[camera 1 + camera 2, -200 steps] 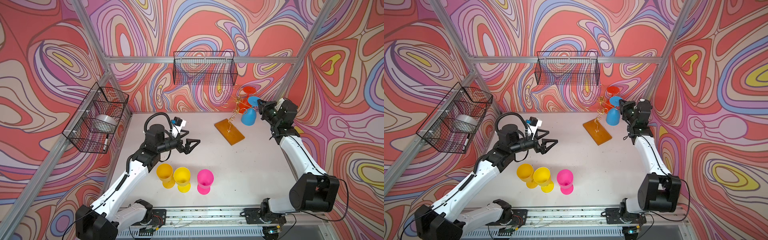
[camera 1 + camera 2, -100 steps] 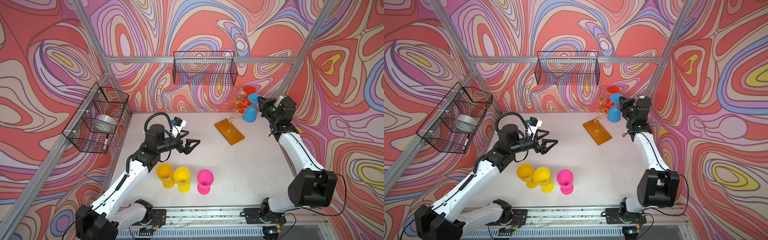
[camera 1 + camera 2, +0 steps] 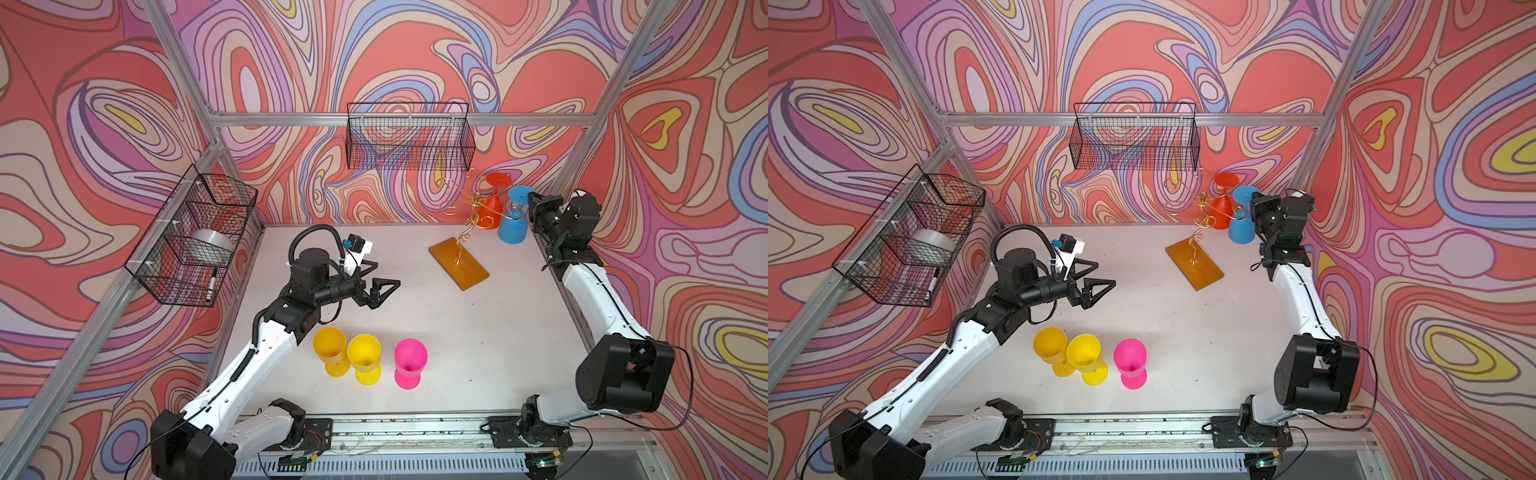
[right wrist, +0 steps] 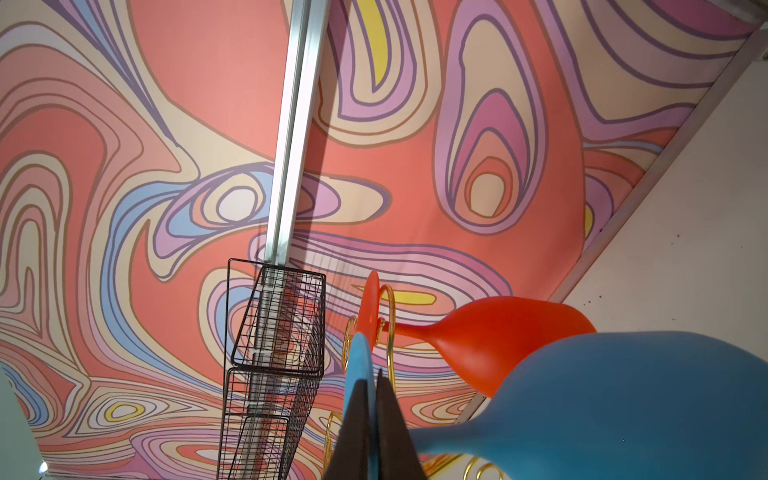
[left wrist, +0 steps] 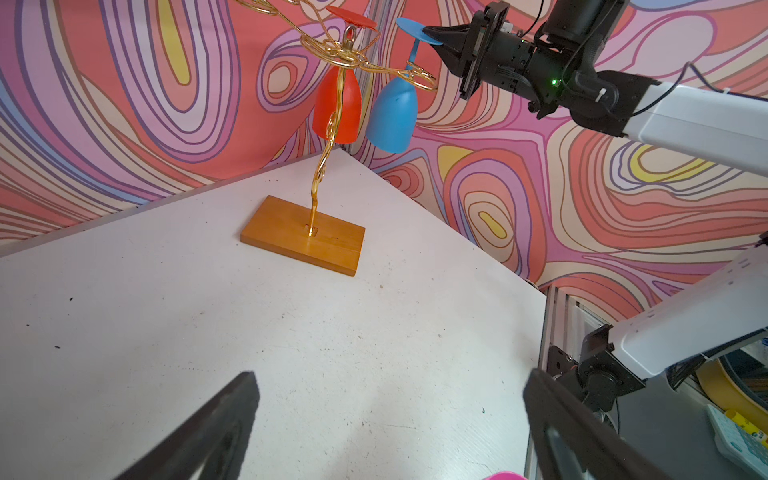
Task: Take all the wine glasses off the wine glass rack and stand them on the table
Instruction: 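Slide the blue glass off the rack arm with the right gripper, then carry the blue glass toward the left gripper while the left arm reaches toward it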
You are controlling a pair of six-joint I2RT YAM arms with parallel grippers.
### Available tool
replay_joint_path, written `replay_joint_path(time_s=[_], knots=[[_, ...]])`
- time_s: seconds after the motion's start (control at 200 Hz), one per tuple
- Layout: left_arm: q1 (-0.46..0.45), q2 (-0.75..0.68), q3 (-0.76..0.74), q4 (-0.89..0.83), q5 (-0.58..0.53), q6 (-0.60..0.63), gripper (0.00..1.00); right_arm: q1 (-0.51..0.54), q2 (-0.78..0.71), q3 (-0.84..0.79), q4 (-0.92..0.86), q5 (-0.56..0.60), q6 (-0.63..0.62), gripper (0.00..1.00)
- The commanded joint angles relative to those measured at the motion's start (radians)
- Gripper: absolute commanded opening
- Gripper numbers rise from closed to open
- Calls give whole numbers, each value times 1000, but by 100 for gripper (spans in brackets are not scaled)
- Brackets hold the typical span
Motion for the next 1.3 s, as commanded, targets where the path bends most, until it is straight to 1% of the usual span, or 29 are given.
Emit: replay_joint_path(time_s=[0.0,0.135,0.366,0.641,0.942,1.102,1.292], knots=[[-6,-5,32,-6,11,19,100,-20,-49,-21,-2,22,-33,0],[-5,-5,32,-6,9,20,100,-46,-97,-55,-38,29,-59,0],[-5,-10,32,-4,11,18,100,-81,-232,-146,-117,31,-113,0],[-4,-10,32,-1,13,13,100,-80,-405,-201,-238,30,-174,0],[-4,-15,40,-30,-14,40,100,-65,-532,-280,-354,13,-249,0],[-4,-18,46,-50,-33,60,100,-11,-587,-330,-386,18,-259,0],[-4,-20,54,-73,-56,79,100,124,-625,-365,-425,74,-278,0]])
